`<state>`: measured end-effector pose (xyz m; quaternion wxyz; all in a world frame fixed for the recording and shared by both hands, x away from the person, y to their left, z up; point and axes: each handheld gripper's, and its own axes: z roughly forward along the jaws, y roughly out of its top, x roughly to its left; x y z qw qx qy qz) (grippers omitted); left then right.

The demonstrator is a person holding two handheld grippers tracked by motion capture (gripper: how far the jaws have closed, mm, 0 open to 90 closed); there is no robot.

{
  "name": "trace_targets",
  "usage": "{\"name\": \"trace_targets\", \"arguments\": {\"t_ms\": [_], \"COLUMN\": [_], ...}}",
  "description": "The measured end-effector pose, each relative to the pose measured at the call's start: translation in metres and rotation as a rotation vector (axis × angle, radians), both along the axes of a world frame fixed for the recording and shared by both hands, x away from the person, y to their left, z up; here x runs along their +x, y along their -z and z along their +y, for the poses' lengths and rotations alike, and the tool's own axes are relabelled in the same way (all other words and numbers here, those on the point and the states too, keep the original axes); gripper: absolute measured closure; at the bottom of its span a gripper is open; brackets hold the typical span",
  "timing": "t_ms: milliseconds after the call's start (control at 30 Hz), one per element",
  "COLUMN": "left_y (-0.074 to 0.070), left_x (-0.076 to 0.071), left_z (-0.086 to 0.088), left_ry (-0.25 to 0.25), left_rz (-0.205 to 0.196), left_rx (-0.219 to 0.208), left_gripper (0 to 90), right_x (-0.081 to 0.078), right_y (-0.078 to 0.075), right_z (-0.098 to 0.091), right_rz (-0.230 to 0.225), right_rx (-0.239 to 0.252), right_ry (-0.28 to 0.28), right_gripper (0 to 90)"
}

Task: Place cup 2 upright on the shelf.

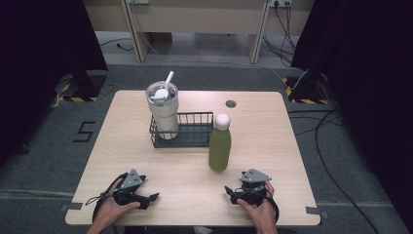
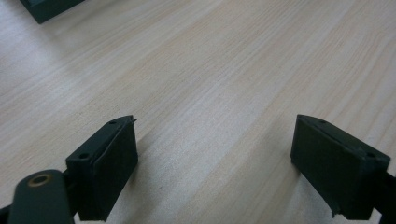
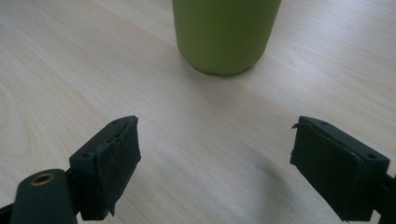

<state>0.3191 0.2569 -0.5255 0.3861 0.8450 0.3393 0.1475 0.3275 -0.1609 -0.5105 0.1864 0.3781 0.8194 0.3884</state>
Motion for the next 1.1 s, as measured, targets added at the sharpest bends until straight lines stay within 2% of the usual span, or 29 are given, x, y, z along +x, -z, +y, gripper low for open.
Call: {"name": "trace_targets", "arguments": {"t_ms": [433,1100], "left_y": [0.000,0.000], "left_x": [0.000,-0.001], "left_z": [0.000,0.000], "left_ry": [0.000,-0.001], "left_rz": [0.000,0.001], "left_rx": [0.000,-0.003], "left_gripper": [13.9,13.9], "right_x": [0.006,0.026], "right_y": [-0.010,-0.031], "right_z": [0.001,0.014], "right_rz": [-0.053,-0.122], "right_rx": [0.021,0.003], "right_ry": [0.012,-0.004], "right_gripper": [15.9,15.6]}}
